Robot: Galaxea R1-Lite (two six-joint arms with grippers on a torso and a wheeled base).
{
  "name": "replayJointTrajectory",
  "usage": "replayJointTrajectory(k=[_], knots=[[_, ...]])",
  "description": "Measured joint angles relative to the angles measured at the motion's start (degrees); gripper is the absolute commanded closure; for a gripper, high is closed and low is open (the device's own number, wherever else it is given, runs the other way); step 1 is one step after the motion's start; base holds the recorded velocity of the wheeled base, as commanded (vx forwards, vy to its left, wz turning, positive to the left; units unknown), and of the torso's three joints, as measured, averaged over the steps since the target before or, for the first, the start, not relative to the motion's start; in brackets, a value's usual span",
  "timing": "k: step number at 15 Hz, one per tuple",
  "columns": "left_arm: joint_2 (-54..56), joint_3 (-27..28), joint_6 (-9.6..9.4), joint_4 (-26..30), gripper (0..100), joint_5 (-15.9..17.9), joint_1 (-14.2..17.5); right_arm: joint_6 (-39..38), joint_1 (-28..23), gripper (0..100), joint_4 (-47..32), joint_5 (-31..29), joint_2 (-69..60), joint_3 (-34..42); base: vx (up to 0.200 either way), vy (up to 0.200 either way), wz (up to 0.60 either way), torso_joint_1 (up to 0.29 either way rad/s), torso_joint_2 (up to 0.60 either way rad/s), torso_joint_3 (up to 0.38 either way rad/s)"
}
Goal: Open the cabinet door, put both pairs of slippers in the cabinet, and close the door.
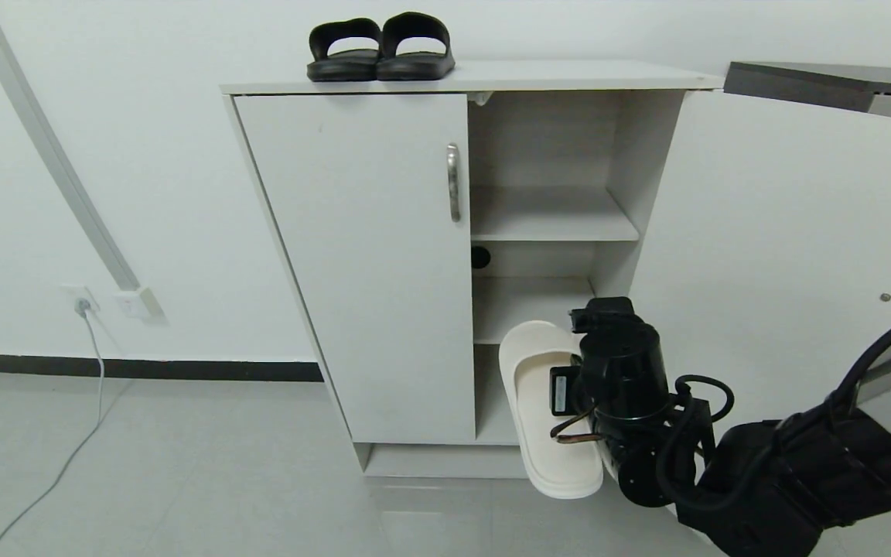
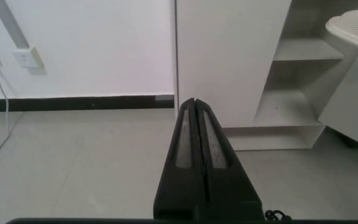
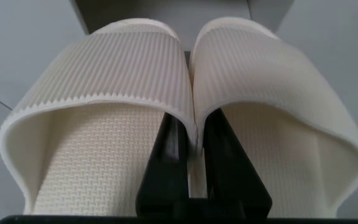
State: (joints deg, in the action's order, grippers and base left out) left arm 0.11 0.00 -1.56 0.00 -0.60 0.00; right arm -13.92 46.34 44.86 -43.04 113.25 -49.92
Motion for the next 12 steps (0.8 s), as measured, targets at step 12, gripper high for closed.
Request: replayJointTrajectory(k=[12], knots=[[-0.06,0.07,1.32,0.00,100,-0.05,0.00,-0.01,-0.30,100,1.39,4.86,9.05,-5.67,0.000,0.000,0.00,0.000,0.00,0.000]])
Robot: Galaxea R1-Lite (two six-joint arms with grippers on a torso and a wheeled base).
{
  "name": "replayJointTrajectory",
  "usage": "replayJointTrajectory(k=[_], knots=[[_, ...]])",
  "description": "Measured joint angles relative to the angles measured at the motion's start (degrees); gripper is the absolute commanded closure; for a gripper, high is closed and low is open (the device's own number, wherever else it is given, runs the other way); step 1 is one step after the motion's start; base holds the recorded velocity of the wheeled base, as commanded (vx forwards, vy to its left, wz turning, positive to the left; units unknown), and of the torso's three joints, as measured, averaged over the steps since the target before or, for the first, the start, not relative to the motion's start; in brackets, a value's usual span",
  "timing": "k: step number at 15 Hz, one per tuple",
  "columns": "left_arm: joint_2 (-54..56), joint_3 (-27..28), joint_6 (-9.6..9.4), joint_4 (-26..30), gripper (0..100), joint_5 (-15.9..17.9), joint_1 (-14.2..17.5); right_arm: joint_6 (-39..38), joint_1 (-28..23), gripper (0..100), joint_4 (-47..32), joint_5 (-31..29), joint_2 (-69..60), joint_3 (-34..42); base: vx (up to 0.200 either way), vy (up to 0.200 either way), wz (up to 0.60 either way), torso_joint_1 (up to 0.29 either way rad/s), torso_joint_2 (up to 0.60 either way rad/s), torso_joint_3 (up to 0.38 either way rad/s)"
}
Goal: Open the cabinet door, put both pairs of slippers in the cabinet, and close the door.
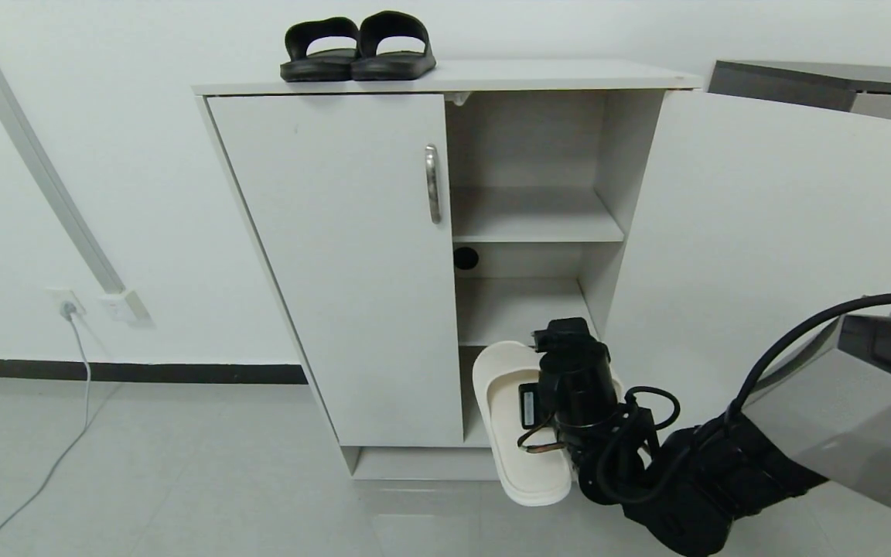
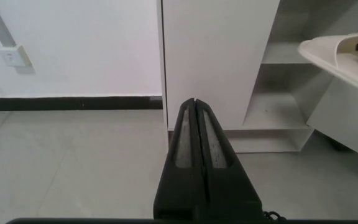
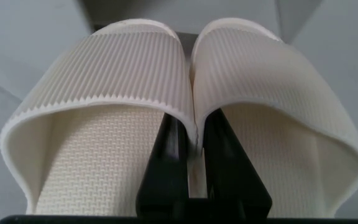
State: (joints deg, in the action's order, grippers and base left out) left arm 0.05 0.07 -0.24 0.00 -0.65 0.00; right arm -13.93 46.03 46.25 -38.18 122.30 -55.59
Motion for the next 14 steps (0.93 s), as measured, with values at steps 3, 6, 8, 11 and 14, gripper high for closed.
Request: replayJointTrajectory(k=[3,6,8,11,14], knots=[[0.00,0.02,-0.07,0.00,100,0.11,0.00,-0.02,-0.69,100,0.15,0.15,1.99,-1.96,0.000,0.000,0.00,0.000,0.00,0.000],[0.00,0.02,-0.09,0.00,100,0.13,0.00,-0.02,-0.94,100,0.33,0.17,3.19,-2.57,0.000,0.000,0.00,-0.001,0.00,-0.136],[0.00,0.02,-0.16,0.00,100,0.21,0.00,0.01,-1.13,100,0.30,0.00,3.54,-2.71,0.000,0.000,0.00,0.005,0.00,-0.190],[-0.02,0.02,-0.18,0.00,100,0.22,0.00,0.11,-0.91,100,0.33,-0.05,3.73,-2.78,0.000,0.000,0.00,0.001,0.00,-0.193],[-0.02,0.02,-0.20,0.00,100,0.22,0.00,0.06,-0.63,100,2.79,-0.07,4.06,-3.12,0.000,0.000,0.00,0.005,0.00,-0.203]])
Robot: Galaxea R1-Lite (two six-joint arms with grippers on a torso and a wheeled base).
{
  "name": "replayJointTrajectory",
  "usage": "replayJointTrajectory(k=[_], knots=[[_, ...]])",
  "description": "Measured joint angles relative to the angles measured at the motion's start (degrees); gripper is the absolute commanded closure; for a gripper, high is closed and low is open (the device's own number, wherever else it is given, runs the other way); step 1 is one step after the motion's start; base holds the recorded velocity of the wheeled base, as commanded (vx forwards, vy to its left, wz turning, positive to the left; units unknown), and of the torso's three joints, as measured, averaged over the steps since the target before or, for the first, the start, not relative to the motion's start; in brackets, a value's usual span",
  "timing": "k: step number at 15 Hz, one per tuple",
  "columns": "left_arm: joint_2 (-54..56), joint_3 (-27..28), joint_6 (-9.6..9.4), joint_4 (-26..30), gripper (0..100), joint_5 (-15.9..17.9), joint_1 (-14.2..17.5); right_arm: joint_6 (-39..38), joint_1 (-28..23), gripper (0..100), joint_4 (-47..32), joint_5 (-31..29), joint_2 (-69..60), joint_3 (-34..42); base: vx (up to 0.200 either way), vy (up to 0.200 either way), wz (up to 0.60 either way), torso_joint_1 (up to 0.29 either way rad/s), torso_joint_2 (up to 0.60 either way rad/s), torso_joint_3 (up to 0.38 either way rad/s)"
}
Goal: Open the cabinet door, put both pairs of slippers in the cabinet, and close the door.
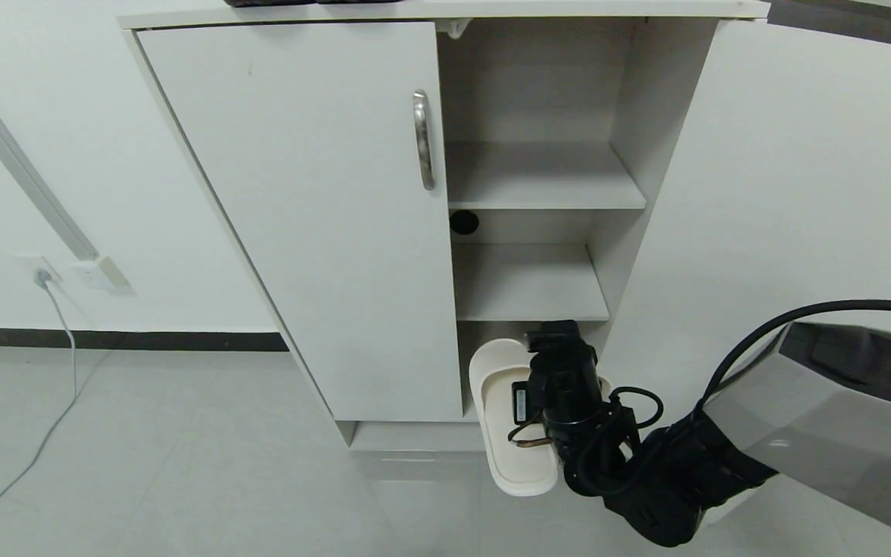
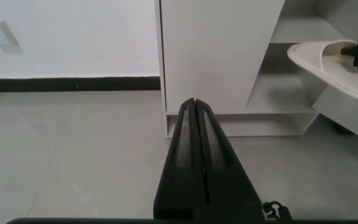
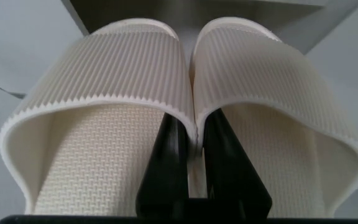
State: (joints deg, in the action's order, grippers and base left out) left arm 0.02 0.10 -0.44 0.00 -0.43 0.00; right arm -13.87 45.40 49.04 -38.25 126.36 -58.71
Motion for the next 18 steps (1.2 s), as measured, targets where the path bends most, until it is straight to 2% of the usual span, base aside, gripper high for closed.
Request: replayJointTrajectory(k=[5,8,11,16,18], knots=[[-0.02,-0.02,-0.18,0.00,100,-0.04,0.00,2.08,0.20,100,4.83,-1.10,0.11,0.26,0.000,0.000,0.00,0.004,0.00,-0.059],[-0.02,-0.07,-0.11,0.00,100,-0.09,0.00,6.68,0.18,100,11.78,-1.67,0.13,1.63,0.000,0.000,0.00,0.000,0.00,0.000],[-0.02,-0.07,-0.11,0.00,100,-0.09,0.00,13.41,-0.30,100,22.04,-2.22,1.12,3.69,0.000,0.000,0.00,0.000,0.00,0.000],[-0.02,-0.02,-0.10,0.00,100,-0.04,0.00,13.82,-1.02,100,22.92,-2.72,3.11,4.04,0.000,0.000,0.00,0.000,0.00,0.000],[-0.02,0.00,-0.13,0.00,100,-0.01,0.00,13.82,-1.02,100,22.92,-2.72,3.28,4.06,0.200,0.000,0.00,-0.002,0.00,0.002]])
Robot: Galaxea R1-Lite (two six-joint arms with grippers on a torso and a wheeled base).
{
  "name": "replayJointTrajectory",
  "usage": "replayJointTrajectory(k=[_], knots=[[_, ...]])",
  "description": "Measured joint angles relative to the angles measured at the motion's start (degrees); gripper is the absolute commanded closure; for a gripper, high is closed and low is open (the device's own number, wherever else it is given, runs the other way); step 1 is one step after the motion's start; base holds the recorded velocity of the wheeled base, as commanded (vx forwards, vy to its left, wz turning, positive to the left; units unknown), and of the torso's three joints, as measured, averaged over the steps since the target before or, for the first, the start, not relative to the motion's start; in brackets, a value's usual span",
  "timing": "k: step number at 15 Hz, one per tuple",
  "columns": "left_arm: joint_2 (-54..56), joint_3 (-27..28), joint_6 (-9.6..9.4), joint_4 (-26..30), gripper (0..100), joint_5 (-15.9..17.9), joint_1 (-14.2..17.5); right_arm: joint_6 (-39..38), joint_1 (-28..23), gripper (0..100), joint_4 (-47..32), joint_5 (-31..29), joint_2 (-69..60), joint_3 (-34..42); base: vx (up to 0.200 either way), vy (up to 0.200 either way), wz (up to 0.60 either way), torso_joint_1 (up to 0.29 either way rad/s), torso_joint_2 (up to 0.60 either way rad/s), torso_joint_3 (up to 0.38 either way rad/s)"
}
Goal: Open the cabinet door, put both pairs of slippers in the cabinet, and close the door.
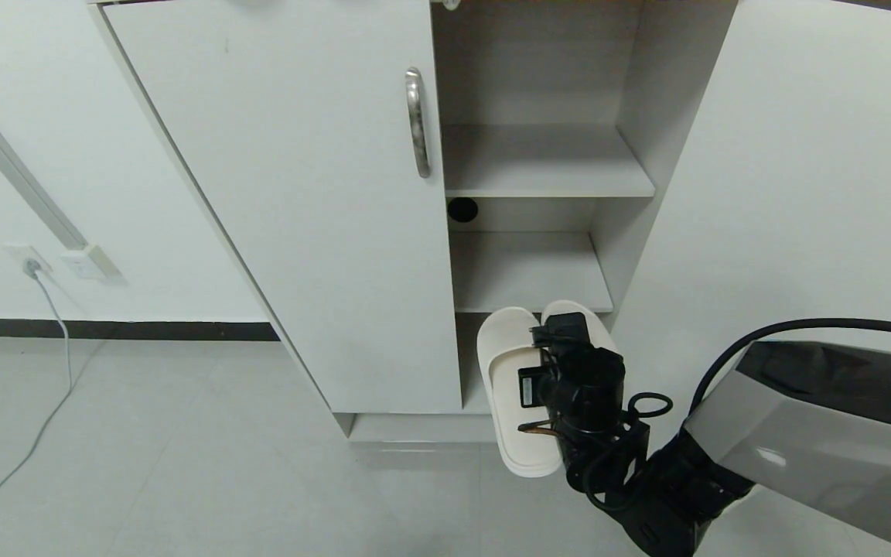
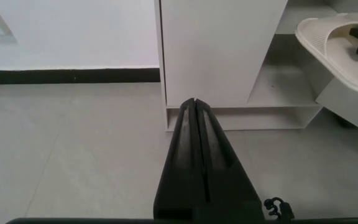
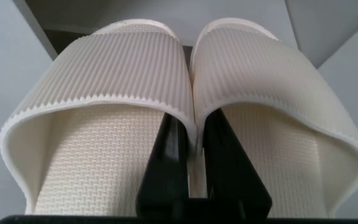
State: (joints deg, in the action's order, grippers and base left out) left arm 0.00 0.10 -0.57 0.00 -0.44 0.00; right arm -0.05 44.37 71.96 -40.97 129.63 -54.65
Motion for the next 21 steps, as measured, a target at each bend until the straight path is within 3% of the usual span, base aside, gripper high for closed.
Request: replayJointTrajectory(k=[7,11,18,21], knots=[[0.00,-0.02,0.02,0.00,100,0.00,0.00,-0.05,-0.11,100,0.02,0.02,0.16,-0.06,0.200,0.000,0.00,0.003,0.00,0.001],[0.00,-0.10,0.04,0.02,100,-0.05,0.00,-0.11,-0.78,100,-0.59,0.09,1.10,-2.23,0.000,0.000,0.00,0.000,0.00,0.000],[0.00,-0.10,0.04,0.00,100,-0.13,0.00,-0.06,-3.78,100,-9.69,0.33,5.07,-14.81,0.000,0.000,0.00,0.000,0.00,0.000],[0.00,-0.10,0.04,0.00,100,-0.16,0.00,-0.09,-5.71,100,-16.81,1.12,7.27,-25.66,0.000,0.000,0.00,0.000,0.00,0.000]])
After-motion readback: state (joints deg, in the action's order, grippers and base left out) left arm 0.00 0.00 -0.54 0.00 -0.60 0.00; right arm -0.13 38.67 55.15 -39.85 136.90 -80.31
